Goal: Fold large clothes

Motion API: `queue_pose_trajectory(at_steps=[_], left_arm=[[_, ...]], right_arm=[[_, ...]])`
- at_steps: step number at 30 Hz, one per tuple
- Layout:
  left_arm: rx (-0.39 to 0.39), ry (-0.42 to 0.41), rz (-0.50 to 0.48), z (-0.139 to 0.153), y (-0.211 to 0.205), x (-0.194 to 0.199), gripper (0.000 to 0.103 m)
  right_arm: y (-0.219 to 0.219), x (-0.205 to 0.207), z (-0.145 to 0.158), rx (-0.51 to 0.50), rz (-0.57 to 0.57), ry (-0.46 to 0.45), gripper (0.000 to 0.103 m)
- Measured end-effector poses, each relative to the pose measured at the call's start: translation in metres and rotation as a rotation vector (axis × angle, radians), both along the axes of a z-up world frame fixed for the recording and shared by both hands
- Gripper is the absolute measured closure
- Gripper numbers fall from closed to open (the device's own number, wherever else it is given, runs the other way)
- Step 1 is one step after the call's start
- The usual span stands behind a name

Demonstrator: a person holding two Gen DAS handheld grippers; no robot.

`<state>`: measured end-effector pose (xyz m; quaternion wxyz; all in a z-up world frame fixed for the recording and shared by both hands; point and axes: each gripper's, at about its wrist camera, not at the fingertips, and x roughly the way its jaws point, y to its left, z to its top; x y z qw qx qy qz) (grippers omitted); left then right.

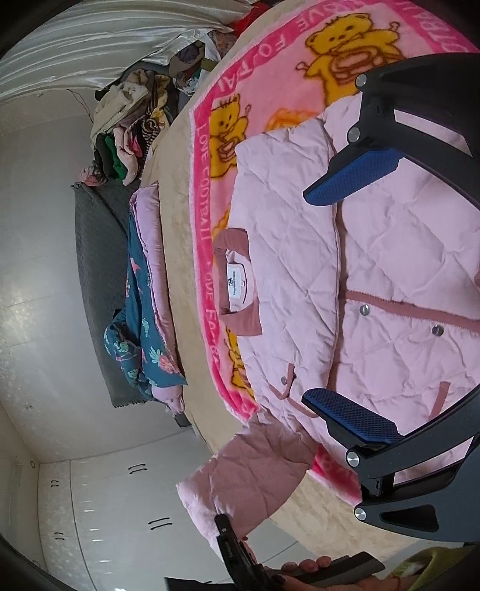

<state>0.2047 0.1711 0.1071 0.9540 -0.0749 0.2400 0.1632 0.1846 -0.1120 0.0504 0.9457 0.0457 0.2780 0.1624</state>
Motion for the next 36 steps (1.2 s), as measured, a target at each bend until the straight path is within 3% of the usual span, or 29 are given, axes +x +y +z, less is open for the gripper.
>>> queue_pose_trajectory(at_steps=[13,25,36], left_arm=[[0.092,0.053,-0.094,-0.009,-0.071,0.031,0.092],[0.302,0.112,-0.312,-0.029,-0.160,0.056,0.092],[0.426,0.181,-0.446,-0.058,-0.212,0.075,0.092]], right_arm=[[-0.036,0.005,-0.006,0.036,-0.048,0.010,0.004],[-0.070,0.013,-0.019,0.082,-0.120,0.028,0.004],[-0.106,0.022,-0.033,0.112,-0.204,0.063,0.004]])
